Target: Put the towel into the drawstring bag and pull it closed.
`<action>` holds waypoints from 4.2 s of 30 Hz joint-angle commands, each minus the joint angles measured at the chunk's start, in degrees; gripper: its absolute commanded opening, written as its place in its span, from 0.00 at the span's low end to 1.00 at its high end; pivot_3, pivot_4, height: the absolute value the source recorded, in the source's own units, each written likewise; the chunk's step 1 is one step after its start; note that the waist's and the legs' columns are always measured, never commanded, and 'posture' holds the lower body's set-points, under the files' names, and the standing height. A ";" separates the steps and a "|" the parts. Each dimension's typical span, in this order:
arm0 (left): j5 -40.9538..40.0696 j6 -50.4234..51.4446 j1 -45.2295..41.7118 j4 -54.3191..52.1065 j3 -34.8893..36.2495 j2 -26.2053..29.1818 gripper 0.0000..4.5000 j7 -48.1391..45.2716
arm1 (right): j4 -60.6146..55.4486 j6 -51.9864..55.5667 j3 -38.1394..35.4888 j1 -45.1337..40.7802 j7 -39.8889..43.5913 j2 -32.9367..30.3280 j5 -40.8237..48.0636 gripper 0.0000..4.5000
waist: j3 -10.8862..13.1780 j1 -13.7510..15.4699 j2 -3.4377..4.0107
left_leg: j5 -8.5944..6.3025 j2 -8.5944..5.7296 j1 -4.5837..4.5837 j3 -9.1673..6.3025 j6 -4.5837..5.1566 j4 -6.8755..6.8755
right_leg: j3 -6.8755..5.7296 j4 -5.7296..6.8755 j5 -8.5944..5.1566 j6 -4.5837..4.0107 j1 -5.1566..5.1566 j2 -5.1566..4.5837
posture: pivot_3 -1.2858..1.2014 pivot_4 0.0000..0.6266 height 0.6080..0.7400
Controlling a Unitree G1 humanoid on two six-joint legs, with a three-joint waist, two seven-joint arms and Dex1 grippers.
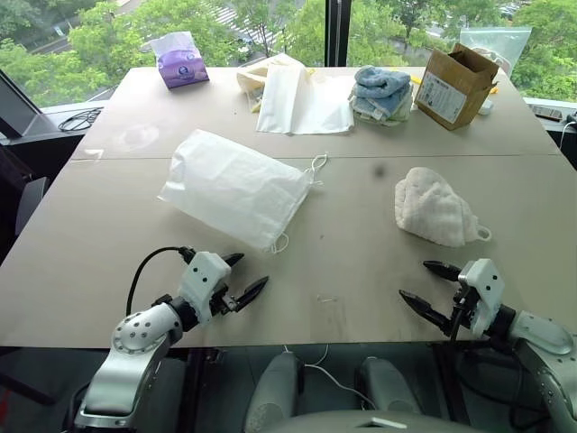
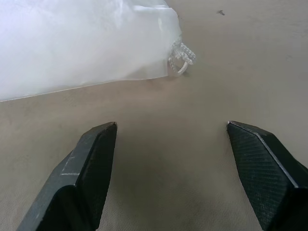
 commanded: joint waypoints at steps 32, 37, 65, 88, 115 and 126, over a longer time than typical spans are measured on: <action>10.94 6.57 -16.68 -9.89 -12.94 -8.80 0.84 16.34 | -2.88 -7.89 0.10 -0.37 7.34 2.78 8.55 0.99 | 0.03 0.11 0.03 | 0.00 -0.06 -0.05 -0.02 0.00 0.06 | -0.02 0.00 0.01 0.02 0.01 0.13 | 0.52 0.24 1.00; 24.13 6.23 -19.98 -5.58 -18.12 -10.01 0.84 23.65 | -2.25 -7.99 -0.95 -0.52 7.51 1.99 8.36 0.99 | 0.04 -0.06 0.04 | 0.00 -0.14 -0.06 -0.04 0.00 0.03 | -0.01 0.01 0.00 0.03 -0.03 0.15 | 0.52 0.24 1.00; 47.22 12.83 -18.46 -2.78 -21.81 -12.79 0.84 28.64 | -2.69 -7.76 -1.46 -1.82 6.02 1.27 8.07 0.99 | 0.05 0.13 0.04 | 0.00 -0.13 -0.11 -0.07 0.00 0.04 | -0.05 0.01 0.00 0.04 -0.04 0.09 | 0.52 0.24 1.00; 50.29 13.45 -19.26 -0.98 -16.74 -14.66 0.01 33.38 | -2.67 -8.48 -1.26 -2.17 5.42 1.84 7.89 1.00 | 0.04 0.12 0.04 | 0.00 -0.13 -0.11 -0.07 0.00 0.04 | -0.06 0.02 0.00 0.04 -0.03 0.08 | 0.52 0.24 1.00; 22.15 16.94 -35.53 -1.85 0.95 -16.14 0.01 23.67 | 7.65 19.38 -7.46 -30.37 -19.36 3.56 0.44 1.00 | 0.06 -0.14 0.01 | 0.15 -0.17 -0.20 -0.07 -0.24 0.09 | -0.09 0.07 0.01 0.04 -0.11 0.09 | 0.52 0.24 1.00; 14.33 18.88 -40.43 2.15 1.57 -10.31 0.01 16.65 | 38.19 9.75 0.36 -45.66 13.68 -15.11 -1.91 1.00 | 0.17 -0.86 -0.04 | 0.01 -0.25 -0.19 0.04 0.01 0.12 | -0.09 -0.03 0.01 0.04 -0.10 0.07 | 0.52 0.24 1.00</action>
